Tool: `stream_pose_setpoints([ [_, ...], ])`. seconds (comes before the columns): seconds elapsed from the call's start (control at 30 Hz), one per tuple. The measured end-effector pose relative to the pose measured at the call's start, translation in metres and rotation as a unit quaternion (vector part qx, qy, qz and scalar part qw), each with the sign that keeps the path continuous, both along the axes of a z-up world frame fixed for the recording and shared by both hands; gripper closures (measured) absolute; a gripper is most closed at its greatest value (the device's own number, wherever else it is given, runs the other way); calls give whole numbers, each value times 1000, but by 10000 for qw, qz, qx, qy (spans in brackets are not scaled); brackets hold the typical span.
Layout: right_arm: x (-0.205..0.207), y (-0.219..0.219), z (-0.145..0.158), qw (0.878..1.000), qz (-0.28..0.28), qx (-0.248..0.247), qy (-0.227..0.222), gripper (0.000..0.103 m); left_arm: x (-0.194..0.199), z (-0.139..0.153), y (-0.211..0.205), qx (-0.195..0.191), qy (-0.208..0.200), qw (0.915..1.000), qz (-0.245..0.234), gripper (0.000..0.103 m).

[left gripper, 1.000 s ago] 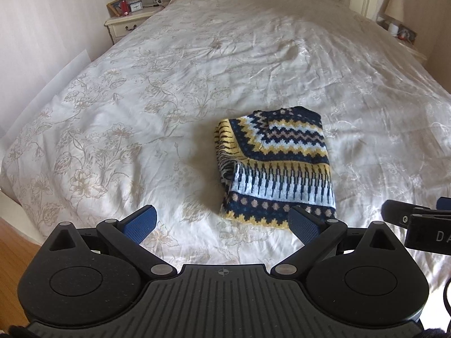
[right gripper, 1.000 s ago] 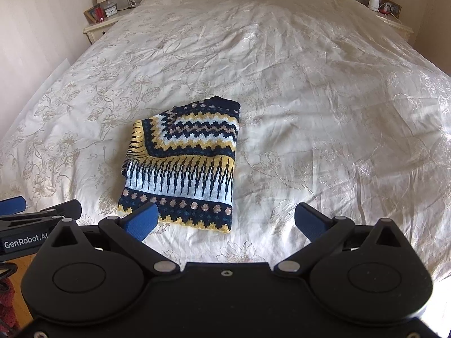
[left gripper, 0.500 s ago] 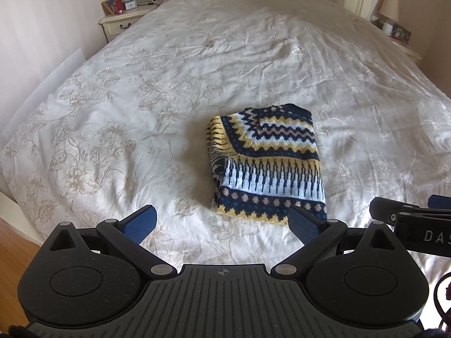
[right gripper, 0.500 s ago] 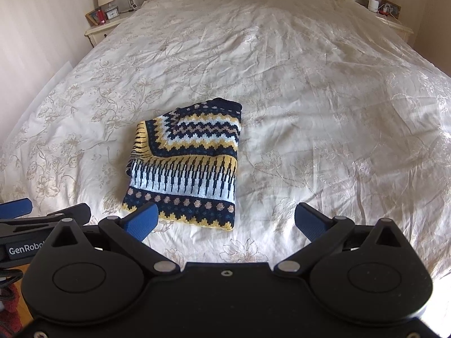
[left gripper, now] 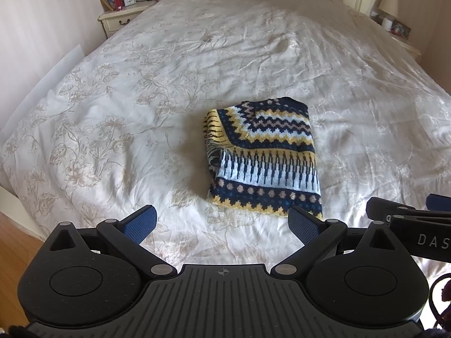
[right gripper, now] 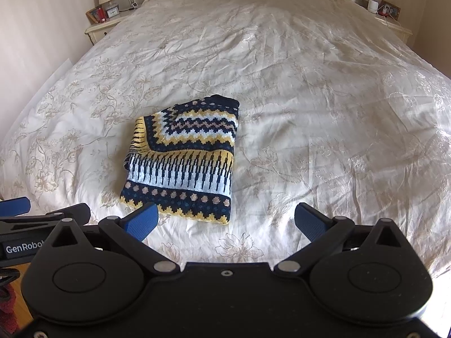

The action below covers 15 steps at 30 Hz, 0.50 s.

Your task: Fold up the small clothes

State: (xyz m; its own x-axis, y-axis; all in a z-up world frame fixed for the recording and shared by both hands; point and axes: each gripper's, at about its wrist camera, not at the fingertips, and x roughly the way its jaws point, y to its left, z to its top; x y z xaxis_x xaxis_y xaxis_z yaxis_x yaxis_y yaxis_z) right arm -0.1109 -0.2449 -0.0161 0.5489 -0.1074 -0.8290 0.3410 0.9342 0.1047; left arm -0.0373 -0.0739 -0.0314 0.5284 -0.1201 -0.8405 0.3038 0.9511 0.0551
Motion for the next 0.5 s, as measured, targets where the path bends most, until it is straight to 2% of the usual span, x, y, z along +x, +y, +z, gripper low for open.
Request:
stream_pose_setpoints([
  [0.5, -9, -4, -5, 9999, -131, 102, 21, 1, -4, -6, -1, 57, 141, 9999, 3, 2],
])
